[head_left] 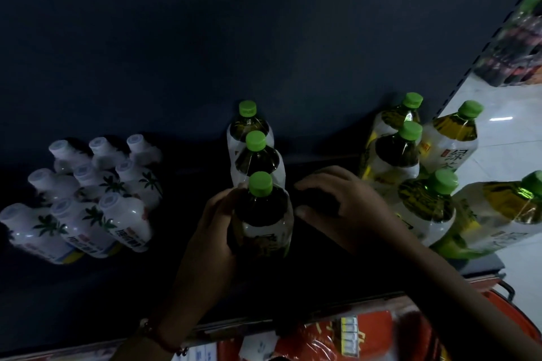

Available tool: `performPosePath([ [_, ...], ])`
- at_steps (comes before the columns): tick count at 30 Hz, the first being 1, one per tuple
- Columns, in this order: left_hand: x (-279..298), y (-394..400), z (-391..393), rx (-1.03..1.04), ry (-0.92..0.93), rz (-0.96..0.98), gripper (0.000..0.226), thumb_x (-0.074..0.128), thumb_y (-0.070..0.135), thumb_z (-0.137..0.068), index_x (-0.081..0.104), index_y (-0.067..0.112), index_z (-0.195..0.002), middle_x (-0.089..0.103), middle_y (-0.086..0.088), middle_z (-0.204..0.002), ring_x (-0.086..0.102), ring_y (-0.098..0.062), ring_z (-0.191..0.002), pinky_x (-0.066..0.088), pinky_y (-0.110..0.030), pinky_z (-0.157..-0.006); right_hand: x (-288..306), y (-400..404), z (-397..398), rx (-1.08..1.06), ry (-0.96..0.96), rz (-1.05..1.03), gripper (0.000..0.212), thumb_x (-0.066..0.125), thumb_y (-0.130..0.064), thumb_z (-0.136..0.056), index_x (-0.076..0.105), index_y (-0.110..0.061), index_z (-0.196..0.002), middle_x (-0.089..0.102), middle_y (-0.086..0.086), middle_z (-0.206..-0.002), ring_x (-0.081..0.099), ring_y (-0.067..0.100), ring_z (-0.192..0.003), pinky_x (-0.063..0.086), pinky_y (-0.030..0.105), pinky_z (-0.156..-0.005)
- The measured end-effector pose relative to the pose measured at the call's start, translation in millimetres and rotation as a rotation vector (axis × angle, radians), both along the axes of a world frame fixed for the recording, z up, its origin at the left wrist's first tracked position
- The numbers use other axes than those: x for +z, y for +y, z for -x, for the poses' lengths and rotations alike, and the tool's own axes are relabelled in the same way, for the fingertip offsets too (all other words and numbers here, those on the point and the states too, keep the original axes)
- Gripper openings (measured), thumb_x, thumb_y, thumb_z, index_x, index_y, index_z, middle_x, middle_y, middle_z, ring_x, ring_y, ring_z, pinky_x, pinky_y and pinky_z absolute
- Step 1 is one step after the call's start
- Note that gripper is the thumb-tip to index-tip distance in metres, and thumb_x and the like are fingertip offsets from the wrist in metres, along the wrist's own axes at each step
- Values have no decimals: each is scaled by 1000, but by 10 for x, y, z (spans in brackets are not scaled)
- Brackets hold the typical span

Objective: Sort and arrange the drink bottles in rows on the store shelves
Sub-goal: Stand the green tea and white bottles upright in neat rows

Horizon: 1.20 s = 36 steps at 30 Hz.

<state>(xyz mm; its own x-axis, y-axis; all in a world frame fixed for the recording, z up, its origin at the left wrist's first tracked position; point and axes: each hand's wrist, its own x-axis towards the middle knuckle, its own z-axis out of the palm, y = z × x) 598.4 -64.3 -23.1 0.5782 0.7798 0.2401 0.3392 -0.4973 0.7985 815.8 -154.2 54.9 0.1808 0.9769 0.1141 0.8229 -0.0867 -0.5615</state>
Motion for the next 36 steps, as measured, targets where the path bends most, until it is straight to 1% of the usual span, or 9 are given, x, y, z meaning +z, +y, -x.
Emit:
performPosePath([
  [3, 25, -5, -7, 19, 11, -7, 71, 73, 54, -76, 37, 52, -137, 34, 30, -143, 41, 11, -129, 40, -8, -96, 106, -266, -328, -184, -195, -122, 31, 67, -38, -84, 68, -25, -113, 62, -3, -113, 58, 19, -104, 44, 28, -83],
  [7, 74, -44, 8, 10, -1, -2, 84, 82, 37, -73, 29, 64, -131, 35, 28, -140, 40, 14, -127, 39, -7, -99, 178, -593, -631, -378, -365, -22, 38, 67, -35, -82, 66, -23, -117, 61, 6, -123, 51, 33, -117, 43, 47, -95],
  [9, 164, -57, 9, -11, 8, 1, 82, 81, 40, -73, 27, 65, -129, 37, 27, -139, 38, 15, -127, 41, -18, -101, 135, -660, -672, -425, -314, 49, 42, 69, -33, -83, 62, -23, -123, 54, 6, -130, 52, 32, -116, 47, 44, -90],
  [14, 497, -127, -138, -16, -19, -108, 92, 71, 56, -69, 15, 61, -142, 30, 36, -139, 31, 20, -128, 32, -14, -96, -109, -666, -652, -439, -325, -57, 57, 73, -22, -83, 51, -18, -135, 45, 7, -135, 58, 29, -106, 47, 29, -71],
  [17, 567, -154, -314, 1, 86, -334, 87, 72, 48, -78, 24, 40, -151, 31, 14, -149, 34, 1, -133, 34, -23, -101, -160, -686, -662, -475, -237, -137, 68, 75, -19, -81, 43, -19, -140, 42, 9, -139, 56, 28, -110, 46, 29, -72],
  [21, 487, -193, -463, 55, 158, -397, 75, 75, 38, -79, 41, 33, -146, 33, 10, -143, 43, -12, -129, 40, -23, -95, -179, -786, -670, -549, 10, -218, 73, 73, -22, -83, 33, -23, -144, 50, 8, -137, 57, 25, -115, 56, 45, -84],
  [28, 394, -223, -525, 106, 98, -343, 77, 79, 28, -78, 39, 31, -144, 34, 8, -142, 47, -13, -126, 42, -24, -95, -61, -826, -671, -467, 221, -214, 40, 74, -28, -78, 52, -31, -112, 62, -16, -94, 62, 9, -91, 57, 40, -75],
  [33, 327, -245, -546, 124, 45, -290, 73, 77, 27, -79, 39, 30, -141, 40, 6, -135, 46, -13, -125, 41, -29, -100, -61, -495, -623, -307, 314, -157, 35, 77, -25, -80, 57, -31, -108, 66, -12, -94, 62, 1, -88, 57, 36, -76],
  [36, 323, -254, -551, 138, 48, -302, 72, 76, 28, -79, 40, 29, -141, 42, 8, -132, 45, -9, -124, 37, -22, -100, -54, -219, -606, -238, 342, -131, 32, 73, -26, -83, 56, -33, -109, 65, -13, -96, 61, 3, -91, 55, 33, -77],
])
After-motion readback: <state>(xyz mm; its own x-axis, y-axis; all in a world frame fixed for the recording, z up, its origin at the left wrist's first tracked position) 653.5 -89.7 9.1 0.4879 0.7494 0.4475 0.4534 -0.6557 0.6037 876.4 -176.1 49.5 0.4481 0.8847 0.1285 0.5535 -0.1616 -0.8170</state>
